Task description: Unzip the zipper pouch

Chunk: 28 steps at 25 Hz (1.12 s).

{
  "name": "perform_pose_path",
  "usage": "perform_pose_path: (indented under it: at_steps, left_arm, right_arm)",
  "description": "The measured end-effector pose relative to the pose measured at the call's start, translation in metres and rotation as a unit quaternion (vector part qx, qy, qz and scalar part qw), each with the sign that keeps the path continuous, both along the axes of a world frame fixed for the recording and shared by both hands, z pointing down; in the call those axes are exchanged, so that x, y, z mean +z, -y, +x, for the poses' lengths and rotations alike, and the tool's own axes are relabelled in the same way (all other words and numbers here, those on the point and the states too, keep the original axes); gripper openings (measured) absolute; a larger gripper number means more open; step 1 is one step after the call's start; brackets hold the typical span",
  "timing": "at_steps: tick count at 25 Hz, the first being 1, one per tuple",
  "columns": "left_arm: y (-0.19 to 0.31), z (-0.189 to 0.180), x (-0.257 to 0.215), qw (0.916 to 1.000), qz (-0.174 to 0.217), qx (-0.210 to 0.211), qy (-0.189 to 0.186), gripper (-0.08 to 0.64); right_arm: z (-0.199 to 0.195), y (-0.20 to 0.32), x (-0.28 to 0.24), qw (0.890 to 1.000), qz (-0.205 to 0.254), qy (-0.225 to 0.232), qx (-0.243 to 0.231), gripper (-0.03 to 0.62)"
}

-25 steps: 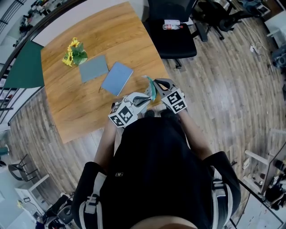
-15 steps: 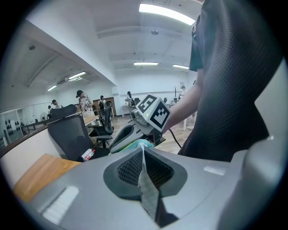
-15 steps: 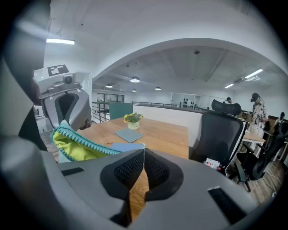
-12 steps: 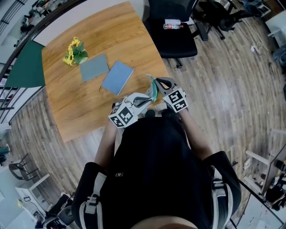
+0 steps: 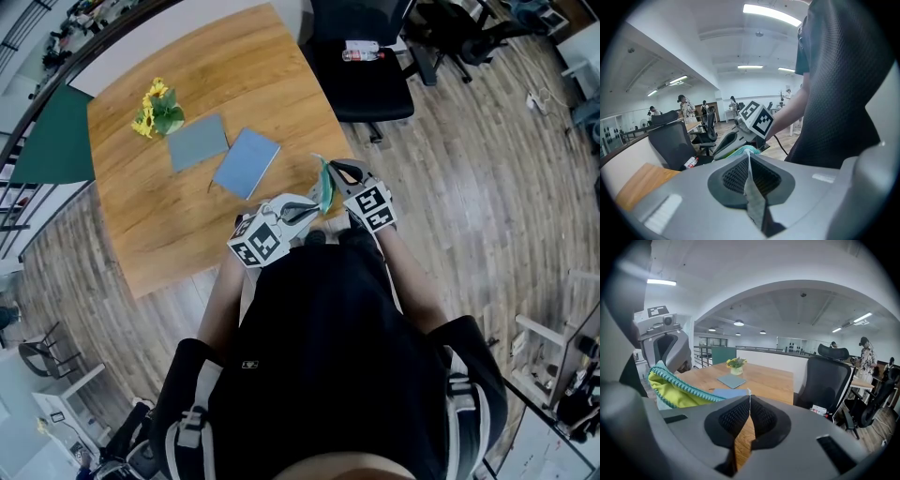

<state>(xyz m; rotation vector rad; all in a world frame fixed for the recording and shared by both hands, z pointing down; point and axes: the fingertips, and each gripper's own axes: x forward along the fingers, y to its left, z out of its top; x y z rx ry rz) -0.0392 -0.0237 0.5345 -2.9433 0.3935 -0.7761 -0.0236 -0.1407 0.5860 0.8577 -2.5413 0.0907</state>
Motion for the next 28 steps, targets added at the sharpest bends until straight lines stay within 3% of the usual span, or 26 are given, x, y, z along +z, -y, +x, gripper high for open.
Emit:
perform_pose_path:
  at_steps: [28]
  left_arm:
    - [-0.002, -0.007, -0.006, 0.9999, 0.001, 0.005, -0.010, 0.010]
  right_arm:
    - [0.002, 0.010, -0.001, 1.000, 0.005, -0.020, -0.001, 0.008]
